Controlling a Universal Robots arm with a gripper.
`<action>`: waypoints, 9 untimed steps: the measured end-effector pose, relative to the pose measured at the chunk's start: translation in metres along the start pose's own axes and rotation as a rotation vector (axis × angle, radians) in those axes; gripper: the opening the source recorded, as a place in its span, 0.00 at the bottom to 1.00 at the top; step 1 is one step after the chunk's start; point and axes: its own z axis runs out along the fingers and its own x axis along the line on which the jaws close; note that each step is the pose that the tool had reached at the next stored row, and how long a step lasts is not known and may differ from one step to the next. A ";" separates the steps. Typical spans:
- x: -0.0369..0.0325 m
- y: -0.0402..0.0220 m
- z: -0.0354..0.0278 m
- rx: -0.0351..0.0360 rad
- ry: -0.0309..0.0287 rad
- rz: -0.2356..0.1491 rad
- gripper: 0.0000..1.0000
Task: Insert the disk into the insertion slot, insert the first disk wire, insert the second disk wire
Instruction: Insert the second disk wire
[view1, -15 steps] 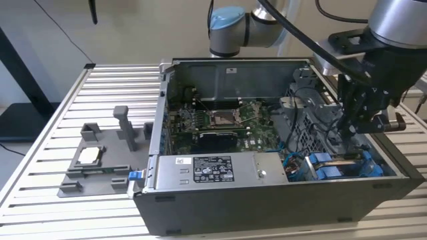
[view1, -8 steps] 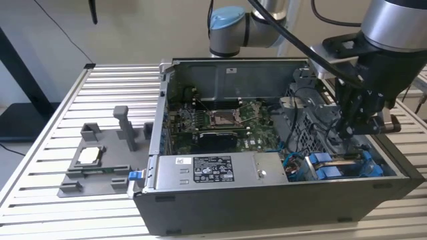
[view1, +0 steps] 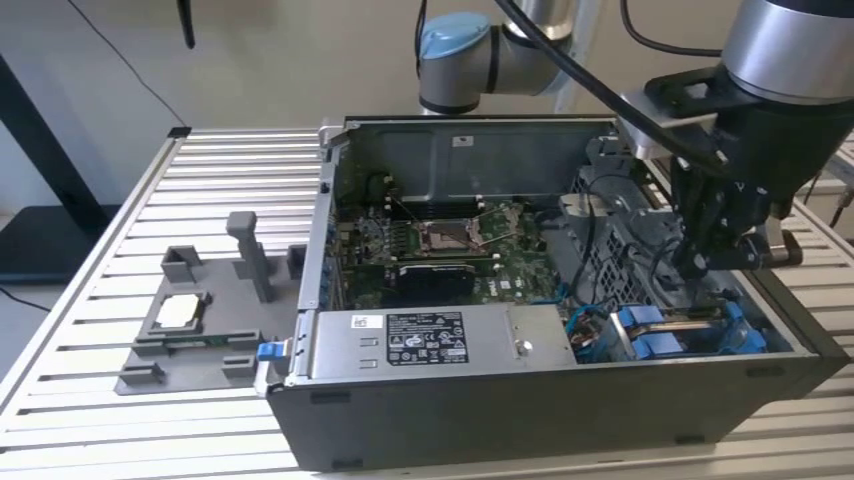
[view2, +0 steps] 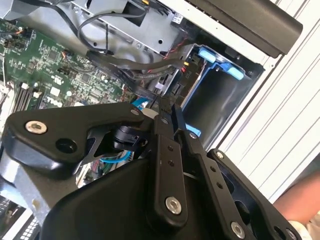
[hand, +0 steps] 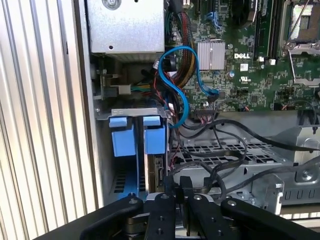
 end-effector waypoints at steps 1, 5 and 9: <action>0.0001 -0.0004 0.0004 -0.0006 0.0107 -0.002 0.16; -0.0001 -0.0046 0.0026 -0.0187 0.0539 -0.008 0.16; -0.0011 -0.0079 0.0058 -0.0477 0.0609 -0.007 0.16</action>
